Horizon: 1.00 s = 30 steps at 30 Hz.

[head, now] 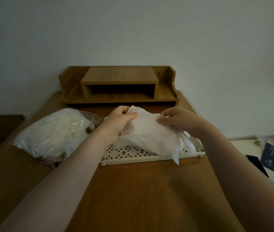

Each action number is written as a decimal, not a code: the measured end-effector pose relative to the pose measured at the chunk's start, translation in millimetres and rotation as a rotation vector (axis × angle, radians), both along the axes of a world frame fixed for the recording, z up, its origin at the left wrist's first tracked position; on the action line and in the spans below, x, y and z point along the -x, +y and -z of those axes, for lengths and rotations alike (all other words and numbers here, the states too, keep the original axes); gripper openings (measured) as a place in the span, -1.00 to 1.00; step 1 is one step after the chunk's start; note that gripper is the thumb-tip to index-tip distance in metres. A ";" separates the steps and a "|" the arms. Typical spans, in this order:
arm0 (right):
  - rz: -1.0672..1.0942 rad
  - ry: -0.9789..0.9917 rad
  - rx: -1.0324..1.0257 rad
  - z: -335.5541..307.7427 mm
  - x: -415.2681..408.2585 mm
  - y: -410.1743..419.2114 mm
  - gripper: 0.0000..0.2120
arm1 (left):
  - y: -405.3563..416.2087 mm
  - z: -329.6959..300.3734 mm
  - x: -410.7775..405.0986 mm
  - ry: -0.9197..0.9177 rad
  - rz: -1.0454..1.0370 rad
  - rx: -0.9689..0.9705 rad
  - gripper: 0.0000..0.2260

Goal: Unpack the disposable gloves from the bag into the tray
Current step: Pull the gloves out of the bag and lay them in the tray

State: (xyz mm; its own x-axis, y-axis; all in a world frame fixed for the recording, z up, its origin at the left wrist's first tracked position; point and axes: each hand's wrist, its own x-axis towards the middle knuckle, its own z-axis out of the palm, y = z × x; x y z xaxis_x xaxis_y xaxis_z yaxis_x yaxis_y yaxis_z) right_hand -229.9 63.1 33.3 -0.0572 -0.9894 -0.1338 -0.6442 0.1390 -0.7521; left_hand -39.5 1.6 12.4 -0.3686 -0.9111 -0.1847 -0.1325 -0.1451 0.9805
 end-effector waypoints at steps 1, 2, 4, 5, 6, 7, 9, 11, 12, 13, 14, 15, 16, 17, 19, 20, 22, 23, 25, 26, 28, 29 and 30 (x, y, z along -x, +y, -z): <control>-0.009 0.048 -0.041 1.4 6.1 -0.8 -0.82 | -1.3 2.5 1.8 -0.018 -0.051 0.027 -0.78; -0.020 0.104 -0.091 2.4 12.7 -0.4 -0.83 | -2.1 4.6 3.6 -0.026 -0.087 0.052 -0.80; -0.033 0.177 -0.193 3.2 25.6 0.7 -0.82 | -4.6 11.1 5.5 -0.092 -0.123 0.124 -0.79; -0.016 0.160 -0.222 3.8 31.7 0.1 -0.83 | -5.6 14.3 5.3 -0.163 -0.133 0.180 -0.79; 0.013 0.091 -0.231 3.8 35.6 -0.6 -0.86 | -6.2 17.7 3.9 -0.244 -0.143 0.243 -0.81; 0.064 -0.026 -0.228 4.3 38.4 -1.6 -0.89 | -6.7 21.4 2.3 -0.320 -0.149 0.312 -0.84; 0.208 -0.323 -0.209 6.4 42.2 -5.1 -0.91 | -8.4 29.1 0.0 -0.428 -0.130 0.459 -0.84; 0.305 -0.505 -0.193 13.4 45.8 -10.3 -0.90 | -9.0 36.5 0.7 -0.497 -0.070 0.534 -0.75; 0.325 -0.512 -0.184 17.9 45.7 -13.0 -0.88 | -9.6 39.3 2.0 -0.526 -0.036 0.546 -0.70; 0.329 -0.450 -0.171 23.2 46.2 -16.4 -0.86 | -10.1 41.0 3.7 -0.546 -0.015 0.542 -0.67; 0.315 -0.352 -0.158 27.8 45.6 -18.7 -0.86 | -9.9 41.2 5.1 -0.559 -0.004 0.538 -0.65; 0.298 -0.266 -0.143 31.4 44.6 -20.6 -0.86 | -9.1 40.8 6.0 -0.572 -0.003 0.534 -0.66; 0.283 -0.208 -0.130 33.3 43.1 -22.5 -0.86 | -9.0 41.1 6.3 -0.590 -0.002 0.532 -0.70; 0.277 -0.143 -0.107 34.2 42.9 -25.3 -0.86 | -9.5 41.8 6.3 -0.602 0.001 0.539 -0.73; 0.270 0.028 -0.014 34.7 43.9 -32.9 -0.87 | -10.1 43.9 6.4 -0.638 0.021 0.575 -0.73; 0.267 0.090 0.032 34.6 45.5 -37.7 -0.87 | -9.7 43.6 6.1 -0.667 0.025 0.594 -0.71; 0.252 0.182 0.109 33.8 47.9 -47.2 -0.88 | -10.5 43.9 6.2 -0.740 0.027 0.647 -0.67; 0.241 0.234 0.139 34.5 48.5 -51.5 -0.89 | -10.8 44.0 6.3 -0.785 0.031 0.680 -0.65; 0.214 0.335 0.172 38.6 48.3 -58.5 -0.89 | -13.3 44.5 5.5 -0.882 0.041 0.750 -0.62; 0.207 0.372 0.179 41.5 47.2 -60.8 -0.89 | -14.8 44.7 4.9 -0.920 0.042 0.772 -0.60; 0.207 0.431 0.191 49.4 42.9 -61.3 -0.83 | -17.7 46.1 2.9 -0.986 0.039 0.792 -0.58; 0.206 0.457 0.200 53.7 40.6 -59.7 -0.75 | -18.4 46.5 2.0 -1.019 0.041 0.798 -0.58; 0.196 0.493 0.222 57.1 38.5 -57.1 -0.66 | -18.3 46.4 1.8 -1.049 0.046 0.806 -0.58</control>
